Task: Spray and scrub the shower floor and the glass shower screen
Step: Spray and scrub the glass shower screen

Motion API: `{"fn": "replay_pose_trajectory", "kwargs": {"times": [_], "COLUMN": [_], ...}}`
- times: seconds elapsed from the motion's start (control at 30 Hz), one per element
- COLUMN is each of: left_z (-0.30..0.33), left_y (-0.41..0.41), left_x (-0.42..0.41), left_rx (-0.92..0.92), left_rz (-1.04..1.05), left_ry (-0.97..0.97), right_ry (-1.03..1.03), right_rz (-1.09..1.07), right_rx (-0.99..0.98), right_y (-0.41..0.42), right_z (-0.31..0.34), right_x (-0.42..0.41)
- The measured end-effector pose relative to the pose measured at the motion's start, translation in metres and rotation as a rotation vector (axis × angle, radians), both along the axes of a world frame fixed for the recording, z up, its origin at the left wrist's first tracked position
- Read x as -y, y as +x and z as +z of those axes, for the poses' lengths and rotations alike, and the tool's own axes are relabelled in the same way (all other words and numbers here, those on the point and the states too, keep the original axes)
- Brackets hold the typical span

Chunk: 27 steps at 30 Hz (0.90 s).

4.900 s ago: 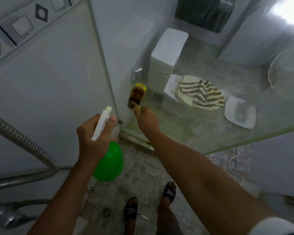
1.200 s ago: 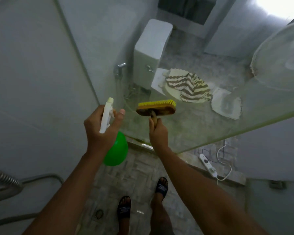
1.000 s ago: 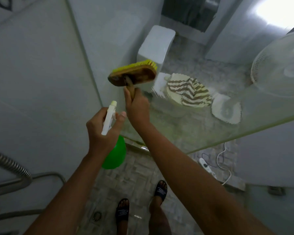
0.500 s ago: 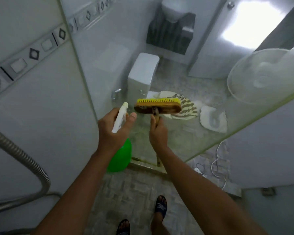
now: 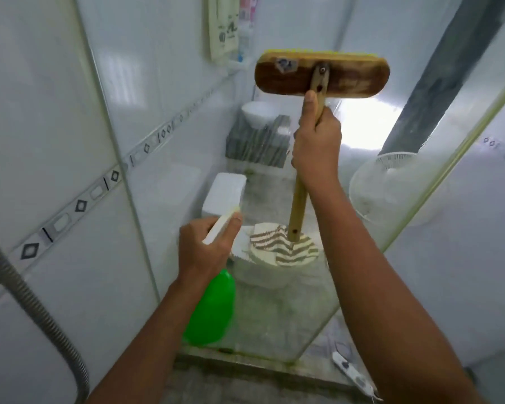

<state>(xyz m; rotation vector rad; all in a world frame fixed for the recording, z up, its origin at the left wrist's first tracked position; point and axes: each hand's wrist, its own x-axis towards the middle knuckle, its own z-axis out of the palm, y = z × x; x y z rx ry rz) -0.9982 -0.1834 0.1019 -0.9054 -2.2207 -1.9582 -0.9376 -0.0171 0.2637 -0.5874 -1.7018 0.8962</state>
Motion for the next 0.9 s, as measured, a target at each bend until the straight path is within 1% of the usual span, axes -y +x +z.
{"fn": "replay_pose_trajectory", "kwargs": {"times": [0.1, 0.17, 0.23, 0.27, 0.33, 0.43, 0.5, 0.57, 0.63, 0.7, 0.8, 0.9], "left_z": [0.014, 0.021, 0.026, 0.029, 0.033, 0.037, 0.039, 0.041, 0.046, 0.055, 0.070, 0.083], "left_y": [-0.002, -0.003, -0.006, -0.009, -0.011, -0.010, -0.010, -0.011, -0.013, -0.010, -0.002, 0.005], "left_x": [-0.001, -0.004, -0.007, -0.007, -0.008, -0.013, -0.015, -0.014, -0.013, -0.016, -0.027, -0.039], "left_rx": [-0.066, -0.079, -0.089, -0.094, -0.103, -0.139, -0.164, -0.160, -0.149, -0.183, -0.203, -0.205], "left_rz": [0.021, 0.036, 0.064, 0.081, 0.107, 0.088, 0.076, 0.070, 0.054, 0.000, -0.084, -0.130], "left_ry": [0.042, 0.054, 0.059, 0.071, 0.106, 0.125, 0.110, 0.104, 0.097, 0.061, 0.030, 0.053], "right_ry": [0.025, 0.041, 0.075, 0.087, 0.076, 0.041, -0.039, -0.158, -0.157, -0.091, 0.049, 0.115], "right_rz": [0.001, -0.008, -0.019, -0.012, 0.020, 0.027, 0.029, 0.032, 0.002, -0.021, -0.021, -0.130], "right_rx": [0.006, 0.006, 0.004, 0.017, 0.103, 0.349, 0.479, 0.484, 0.440, 0.371, 0.239, 0.100], "right_y": [0.005, 0.003, 0.002, 0.001, -0.003, -0.002, 0.008, 0.020, 0.027, 0.031, 0.039, 0.055], "right_z": [0.028, 0.029, 0.017, 0.002, -0.048, -0.150, -0.204, -0.225, -0.215, -0.172, -0.072, 0.028], "right_x": [-0.006, -0.007, -0.005, -0.004, -0.001, 0.011, 0.022, 0.030, 0.029, 0.020, -0.001, -0.033]}}
